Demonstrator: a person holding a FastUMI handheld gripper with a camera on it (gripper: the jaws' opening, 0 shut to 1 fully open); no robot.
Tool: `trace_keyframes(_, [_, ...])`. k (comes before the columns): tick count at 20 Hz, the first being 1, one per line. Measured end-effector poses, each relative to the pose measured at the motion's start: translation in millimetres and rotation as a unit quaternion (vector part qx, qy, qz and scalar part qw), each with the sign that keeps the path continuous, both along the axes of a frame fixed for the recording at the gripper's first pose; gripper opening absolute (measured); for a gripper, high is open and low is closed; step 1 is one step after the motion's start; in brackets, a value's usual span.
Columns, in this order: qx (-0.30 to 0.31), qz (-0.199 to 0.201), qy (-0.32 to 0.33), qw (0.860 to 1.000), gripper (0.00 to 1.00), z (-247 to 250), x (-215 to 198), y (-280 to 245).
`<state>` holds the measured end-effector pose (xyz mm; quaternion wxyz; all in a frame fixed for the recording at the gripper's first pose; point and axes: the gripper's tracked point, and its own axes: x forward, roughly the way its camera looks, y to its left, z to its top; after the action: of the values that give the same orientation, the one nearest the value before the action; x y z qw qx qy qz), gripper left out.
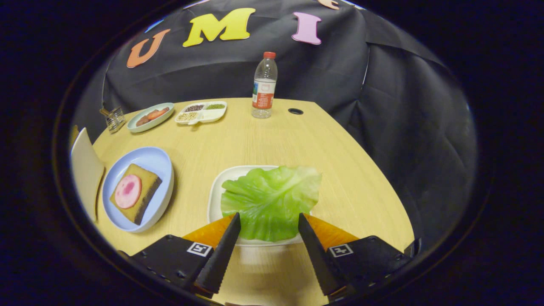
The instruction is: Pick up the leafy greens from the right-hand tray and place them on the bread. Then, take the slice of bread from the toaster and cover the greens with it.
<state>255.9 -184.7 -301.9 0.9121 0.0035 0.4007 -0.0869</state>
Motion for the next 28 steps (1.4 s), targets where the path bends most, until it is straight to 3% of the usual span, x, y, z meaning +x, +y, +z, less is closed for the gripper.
trace_keyframes(1, [0.008,-0.003,0.008,1.0,0.78,-6,0,0])
trace_keyframes(4, [0.03,-0.006,0.007,1.0,0.74,-8,0,0])
trace_keyframes(8, [0.073,-0.014,0.012,0.997,0.48,-12,-1,5])
trace_keyframes(10, [0.07,0.0,0.008,0.997,0.46,-14,2,7])
trace_keyframes(13, [0.074,0.005,0.009,0.997,0.13,-11,2,9])
trace_keyframes(15, [0.063,0.002,0.001,0.998,0.12,-11,4,6])
trace_keyframes(16, [0.061,-0.002,0.001,0.998,0.0,-5,3,5])
trace_keyframes(28, [0.073,0.041,-0.075,0.994,0.0,93,-9,58])
